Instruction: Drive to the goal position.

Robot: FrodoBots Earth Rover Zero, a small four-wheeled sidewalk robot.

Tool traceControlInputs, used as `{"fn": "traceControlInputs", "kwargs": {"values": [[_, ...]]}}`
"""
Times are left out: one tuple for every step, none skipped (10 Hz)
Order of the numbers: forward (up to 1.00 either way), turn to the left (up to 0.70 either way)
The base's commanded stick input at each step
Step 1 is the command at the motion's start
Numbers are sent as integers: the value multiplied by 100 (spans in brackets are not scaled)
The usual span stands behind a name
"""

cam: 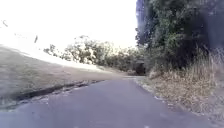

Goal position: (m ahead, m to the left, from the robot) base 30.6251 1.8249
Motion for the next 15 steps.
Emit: {"fn": "traceControlInputs", "kwargs": {"values": [[100, 0], [100, 0], [100, 0], [100, 0], [100, 0], [100, 0], [100, -32], [100, -7], [100, 0], [100, 0], [100, 0], [100, 0], [100, 0], [100, 0], [100, 0]]}}
